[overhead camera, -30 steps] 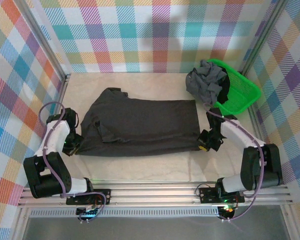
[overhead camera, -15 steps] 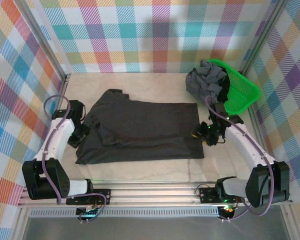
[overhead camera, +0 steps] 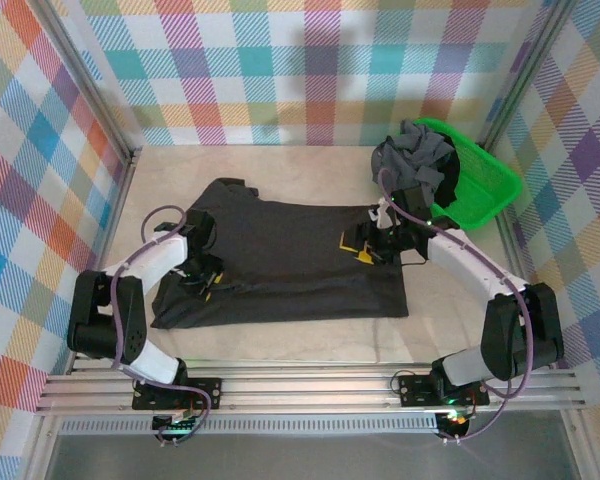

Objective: Fold and stack the t-shirts

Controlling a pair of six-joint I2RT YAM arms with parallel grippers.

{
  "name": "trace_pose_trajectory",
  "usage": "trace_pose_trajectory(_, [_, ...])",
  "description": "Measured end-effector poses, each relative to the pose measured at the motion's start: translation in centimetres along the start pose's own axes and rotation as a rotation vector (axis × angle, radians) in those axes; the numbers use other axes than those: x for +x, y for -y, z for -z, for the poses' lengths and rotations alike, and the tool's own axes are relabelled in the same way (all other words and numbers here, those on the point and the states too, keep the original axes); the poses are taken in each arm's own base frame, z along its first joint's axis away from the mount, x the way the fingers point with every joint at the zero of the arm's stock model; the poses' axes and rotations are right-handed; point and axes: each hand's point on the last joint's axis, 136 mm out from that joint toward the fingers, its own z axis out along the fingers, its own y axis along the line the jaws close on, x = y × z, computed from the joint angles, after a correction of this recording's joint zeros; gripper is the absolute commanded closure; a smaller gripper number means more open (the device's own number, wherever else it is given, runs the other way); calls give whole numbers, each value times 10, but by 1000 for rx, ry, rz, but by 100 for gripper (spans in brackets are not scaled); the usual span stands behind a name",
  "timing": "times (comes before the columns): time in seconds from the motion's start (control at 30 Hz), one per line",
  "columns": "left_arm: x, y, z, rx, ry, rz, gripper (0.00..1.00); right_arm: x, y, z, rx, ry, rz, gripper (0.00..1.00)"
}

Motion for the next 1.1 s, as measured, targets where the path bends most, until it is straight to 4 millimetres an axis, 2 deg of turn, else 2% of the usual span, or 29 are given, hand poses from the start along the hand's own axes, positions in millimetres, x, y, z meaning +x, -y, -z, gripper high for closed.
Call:
trace_pose_trajectory(0.13, [-5,5,-8,-22,12,-5,73,-1,-1,0,-3,2,3,48])
trace_pose_trajectory(0.27, [-14,28,0,11,61,-48,100,-1,-1,0,-2,2,2,50])
trace_pose_trajectory(0.43, [-14,68,10,54,98,-159,100,-1,0,0,1,4,1,51])
trace_pose_trajectory(0.6, [6,99,14,28,107,-339,100,-2,2,0,12,12,1,52])
trace_pose_trajectory(0.77, [22,114,6,-54,103,-510,100,-3,3,0,16,16,-2,52])
trace_pose_trajectory(0.9, [32,113,-4,-128,99,-612,100,-3,3,0,17,16,-3,52])
trace_pose_trajectory(0.93, [34,111,-5,-140,100,-628,97,-3,3,0,19,16,-4,52])
trace_pose_trajectory(0.97, [35,110,-5,-151,102,-643,88,-2,5,0,24,16,-6,52])
trace_pose_trajectory(1.03, [37,111,-4,-158,117,-671,53,-2,9,0,47,19,-16,52])
trace_pose_trajectory(1.07, [37,113,-2,-157,128,-682,46,-2,13,0,66,22,-24,53])
trace_pose_trajectory(1.1, [37,116,0,-152,146,-693,44,-1,20,1,96,30,-39,54])
